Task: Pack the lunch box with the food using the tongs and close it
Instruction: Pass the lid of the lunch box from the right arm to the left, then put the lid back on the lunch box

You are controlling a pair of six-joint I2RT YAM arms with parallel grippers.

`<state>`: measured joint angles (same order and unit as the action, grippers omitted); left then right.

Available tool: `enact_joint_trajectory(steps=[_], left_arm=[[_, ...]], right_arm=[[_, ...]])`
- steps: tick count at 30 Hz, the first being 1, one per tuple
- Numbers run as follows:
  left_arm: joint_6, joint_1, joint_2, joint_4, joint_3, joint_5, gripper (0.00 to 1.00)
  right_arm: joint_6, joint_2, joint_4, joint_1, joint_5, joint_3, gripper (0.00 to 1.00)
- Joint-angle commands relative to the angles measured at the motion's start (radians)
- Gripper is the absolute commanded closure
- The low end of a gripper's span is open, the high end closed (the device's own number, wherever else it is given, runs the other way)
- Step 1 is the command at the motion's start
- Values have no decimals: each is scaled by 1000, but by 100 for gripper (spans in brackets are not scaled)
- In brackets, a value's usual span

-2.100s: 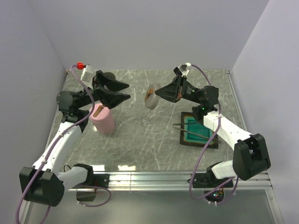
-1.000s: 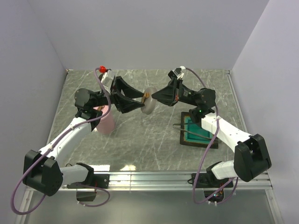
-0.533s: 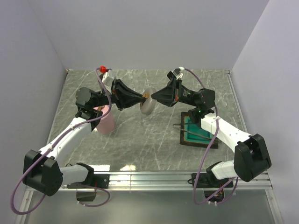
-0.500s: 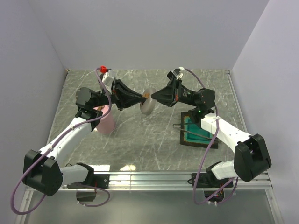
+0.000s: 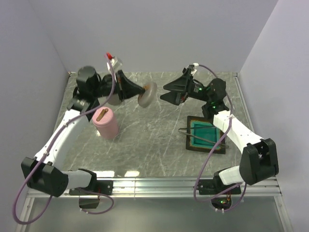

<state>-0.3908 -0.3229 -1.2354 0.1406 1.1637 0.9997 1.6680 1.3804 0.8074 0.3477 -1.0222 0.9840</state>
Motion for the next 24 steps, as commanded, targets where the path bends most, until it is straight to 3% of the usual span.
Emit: enact_joint_trajectory(steps=[1,2,4,5,8,13,18,24], left_arm=[[269,31,-73,-445,206,-131,99],[356,36,-100,-625,314,-209,99],[429,44,-185,-763,419,-333,99],[475,50,-237,-854,510,-404,99],[503,84,-289,-942,631,-511,100],[547,111,-389,-998,757,-721,96],[595,154,-472,-1010,818,-819,96],[612,223,-545,-1021,883,-859,94]], right_arm=[[-250,17,-279,-53,-62,114,3],[-386,23,-353,-61,-82,142,0],[-547,43,-612,-79,-91,244,0],[-712,52,-796,-85,-82,322,0],[-1007,89,-1119,-88,-32,466,0],[-1270,121,-1356,-87,34,561,0],[-1560,134,-1586,-84,123,601,0],[-1702,95,-1613,-69,267,466,0]])
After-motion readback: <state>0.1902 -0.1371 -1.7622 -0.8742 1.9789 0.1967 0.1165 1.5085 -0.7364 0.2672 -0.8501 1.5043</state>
